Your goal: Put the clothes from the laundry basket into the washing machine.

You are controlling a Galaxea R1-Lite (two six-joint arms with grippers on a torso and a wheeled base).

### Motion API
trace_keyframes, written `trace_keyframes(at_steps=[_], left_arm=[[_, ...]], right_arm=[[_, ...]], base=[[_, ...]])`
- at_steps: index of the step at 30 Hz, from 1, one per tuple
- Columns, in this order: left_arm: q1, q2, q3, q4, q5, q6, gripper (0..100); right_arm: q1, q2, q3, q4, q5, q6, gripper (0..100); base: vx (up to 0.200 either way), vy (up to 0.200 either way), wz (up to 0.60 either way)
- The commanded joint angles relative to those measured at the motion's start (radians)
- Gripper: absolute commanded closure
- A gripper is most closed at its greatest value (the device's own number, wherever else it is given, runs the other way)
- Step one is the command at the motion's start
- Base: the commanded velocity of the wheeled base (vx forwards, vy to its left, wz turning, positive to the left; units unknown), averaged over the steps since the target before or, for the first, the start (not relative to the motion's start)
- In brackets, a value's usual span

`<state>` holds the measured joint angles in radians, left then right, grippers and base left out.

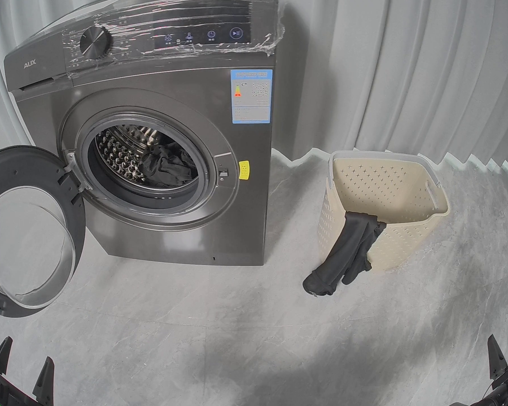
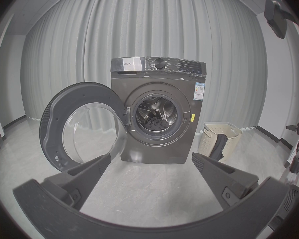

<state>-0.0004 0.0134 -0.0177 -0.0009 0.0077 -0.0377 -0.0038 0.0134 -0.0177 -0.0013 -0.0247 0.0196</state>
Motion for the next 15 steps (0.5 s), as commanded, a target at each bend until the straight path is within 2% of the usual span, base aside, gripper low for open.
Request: trace_keyframes(at_steps=[1,15], left_arm=[[0.0,-0.012,0.015,-0.001,0.0,-0.001,0],[0.0,-0.012,0.015,-0.001,0.002,0.001,0]], right_arm=[[0.001,-0.01,0.018,0.0,0.0,0.0,0],[-0.001,-0.01,0.018,0.0,0.0,0.0,0]], base=[[0.0,-0.2,0.0],[0.0,-0.2,0.0]])
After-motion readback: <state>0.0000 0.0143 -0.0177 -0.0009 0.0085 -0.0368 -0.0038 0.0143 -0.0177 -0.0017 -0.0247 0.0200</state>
